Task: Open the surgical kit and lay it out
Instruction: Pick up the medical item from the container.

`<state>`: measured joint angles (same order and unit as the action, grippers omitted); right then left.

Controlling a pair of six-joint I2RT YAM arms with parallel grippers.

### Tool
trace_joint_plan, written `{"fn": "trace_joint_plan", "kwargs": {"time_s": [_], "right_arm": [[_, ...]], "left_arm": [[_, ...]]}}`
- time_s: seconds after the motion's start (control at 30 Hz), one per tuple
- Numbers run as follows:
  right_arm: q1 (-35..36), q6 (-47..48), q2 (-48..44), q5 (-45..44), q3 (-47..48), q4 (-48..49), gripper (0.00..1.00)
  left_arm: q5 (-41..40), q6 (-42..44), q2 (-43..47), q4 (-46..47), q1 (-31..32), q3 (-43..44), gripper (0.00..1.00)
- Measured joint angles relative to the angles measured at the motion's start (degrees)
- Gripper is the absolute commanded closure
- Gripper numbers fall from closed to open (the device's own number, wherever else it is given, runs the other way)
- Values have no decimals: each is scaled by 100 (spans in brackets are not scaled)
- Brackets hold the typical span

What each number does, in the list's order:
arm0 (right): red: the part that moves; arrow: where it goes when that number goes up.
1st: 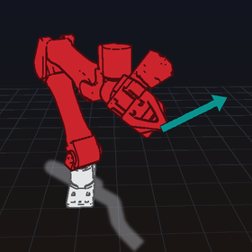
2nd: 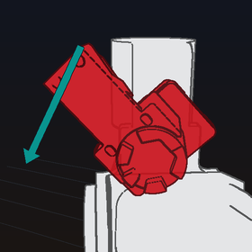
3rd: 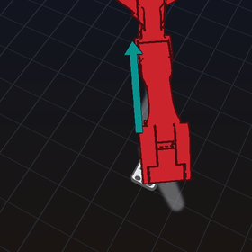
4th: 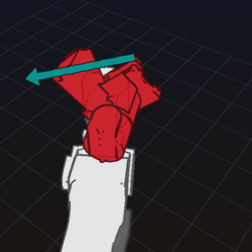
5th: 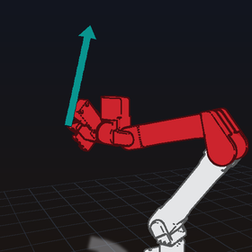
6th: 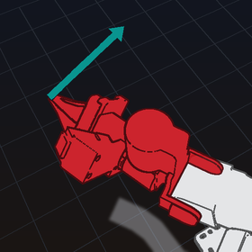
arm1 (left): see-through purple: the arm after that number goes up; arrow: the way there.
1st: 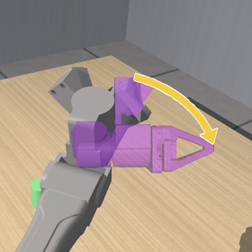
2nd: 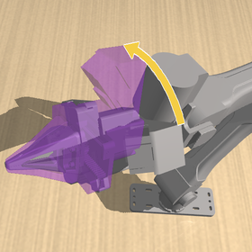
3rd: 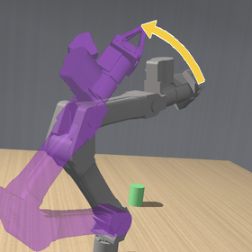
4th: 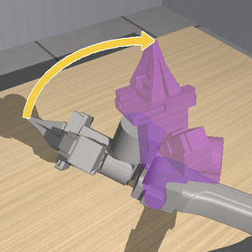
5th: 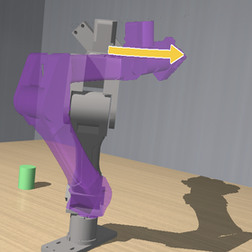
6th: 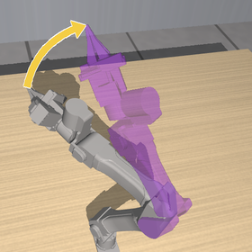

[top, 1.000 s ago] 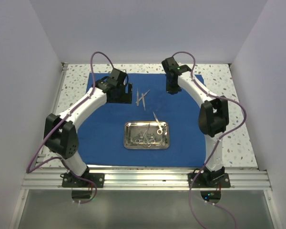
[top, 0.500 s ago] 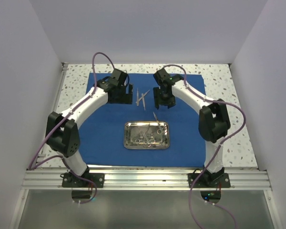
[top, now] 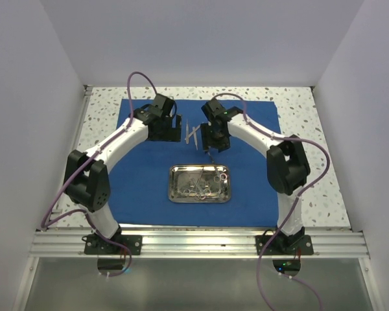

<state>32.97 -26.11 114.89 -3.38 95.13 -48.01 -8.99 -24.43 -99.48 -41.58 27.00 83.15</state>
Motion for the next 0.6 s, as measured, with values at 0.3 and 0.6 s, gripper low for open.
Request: {"fn": "trace_joint_plan", "kwargs": {"time_s": [0.3,0.6], "right_arm": [[0,-28,400,20,0,26,44],[2,15,660,15,-11,70,71]], "left_arm": [[2,4,0,35,0,-2,10],[9,70,-44,42,-72,0,10]]}}
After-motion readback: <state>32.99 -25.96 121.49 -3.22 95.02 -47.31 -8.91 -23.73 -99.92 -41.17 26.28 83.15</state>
